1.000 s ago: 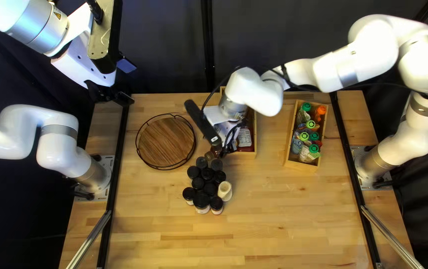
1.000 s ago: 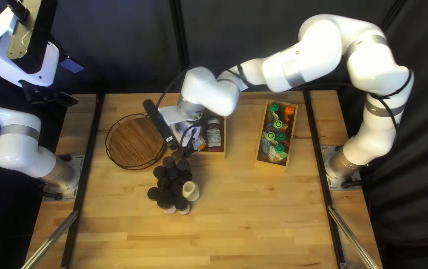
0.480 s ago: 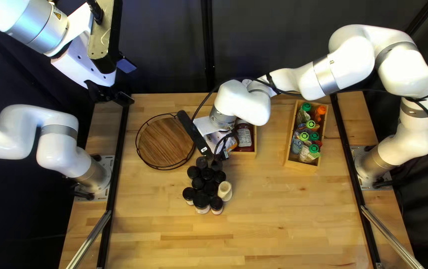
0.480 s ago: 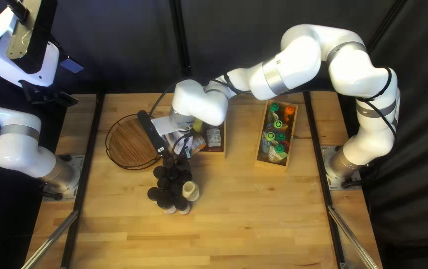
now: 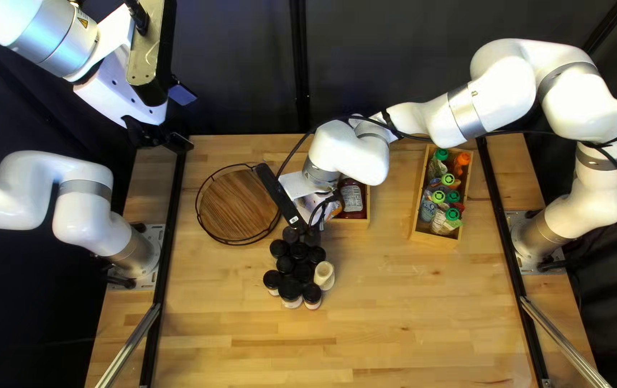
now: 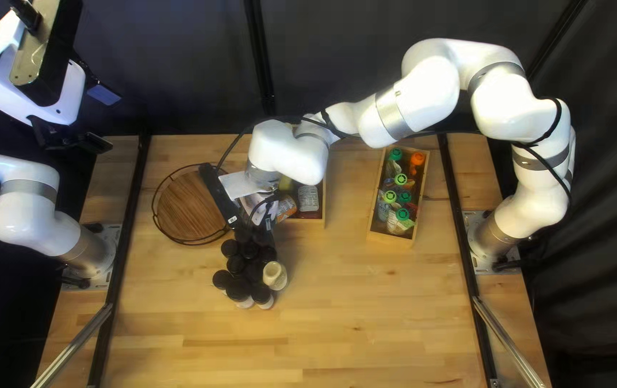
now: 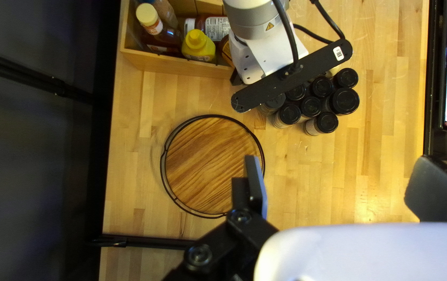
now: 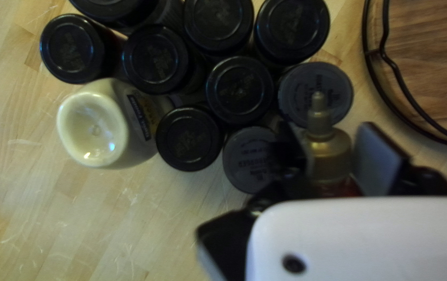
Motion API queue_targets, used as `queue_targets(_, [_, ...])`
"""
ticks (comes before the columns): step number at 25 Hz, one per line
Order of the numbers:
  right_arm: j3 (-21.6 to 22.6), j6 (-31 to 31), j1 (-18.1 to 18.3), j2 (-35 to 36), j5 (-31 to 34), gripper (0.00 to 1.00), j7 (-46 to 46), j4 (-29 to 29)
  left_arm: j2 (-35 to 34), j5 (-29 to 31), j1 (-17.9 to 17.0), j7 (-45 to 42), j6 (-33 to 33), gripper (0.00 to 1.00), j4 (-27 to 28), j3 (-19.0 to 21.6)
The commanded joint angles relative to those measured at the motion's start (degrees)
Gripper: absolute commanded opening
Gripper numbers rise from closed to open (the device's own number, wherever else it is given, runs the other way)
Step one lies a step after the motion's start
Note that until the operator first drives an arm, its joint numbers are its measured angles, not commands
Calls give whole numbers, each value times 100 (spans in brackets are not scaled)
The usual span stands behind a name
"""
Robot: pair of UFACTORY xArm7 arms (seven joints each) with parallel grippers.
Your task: Separate condiments, baby food and spices and place it in 3 different racks/containers
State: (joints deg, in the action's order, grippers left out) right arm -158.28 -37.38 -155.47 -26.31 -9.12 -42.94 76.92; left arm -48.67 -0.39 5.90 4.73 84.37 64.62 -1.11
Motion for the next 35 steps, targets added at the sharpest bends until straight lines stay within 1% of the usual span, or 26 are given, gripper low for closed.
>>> queue_targets(1, [76,-260,108,377,-83,0,-127,-28,0,0,0,0,0,100,0,0])
queue_targets(5, [135,-471,229,673,-211,0,-302,-17,0,0,0,0,0,100,0,0])
queue_targets(8, [174,-524,391,1002,-473,0,-449,-167,0,0,0,0,0,100,0,0])
queue_targets(12, [173,-314,571,1332,-855,0,-577,-517,0,0,0,0,0,100,0,0])
queue_targets(18, [130,-91,735,1664,-1188,0,-641,-901,0,0,0,0,0,100,0,0])
queue_targets(23, [85,415,860,2080,-1642,0,-643,-1554,0,0,0,0,0,100,0,0])
queue_targets(24, [82,615,886,2240,-1854,0,-676,-1807,0,0,0,0,0,100,0,0])
queue_targets(25, [82,702,894,2326,-1974,0,-701,-1930,0,0,0,0,0,100,0,0])
queue_targets(27, [71,971,889,2671,-2441,0,-852,-2354,0,0,0,0,0,100,0,0])
queue_targets(29, [45,1136,856,2959,-2799,0,-951,-2654,0,0,0,0,0,100,0,0])
queue_targets(30, [45,1188,849,3019,-2876,0,-951,-2719,0,0,0,0,0,100,0,0])
queue_targets(32, [35,1353,847,3272,-3067,0,-781,-2974,0,0,0,0,0,100,0,0])
queue_targets(35, [70,1572,904,3368,-3106,0,-330,-3143,0,0,0,0,0,100,0,0])
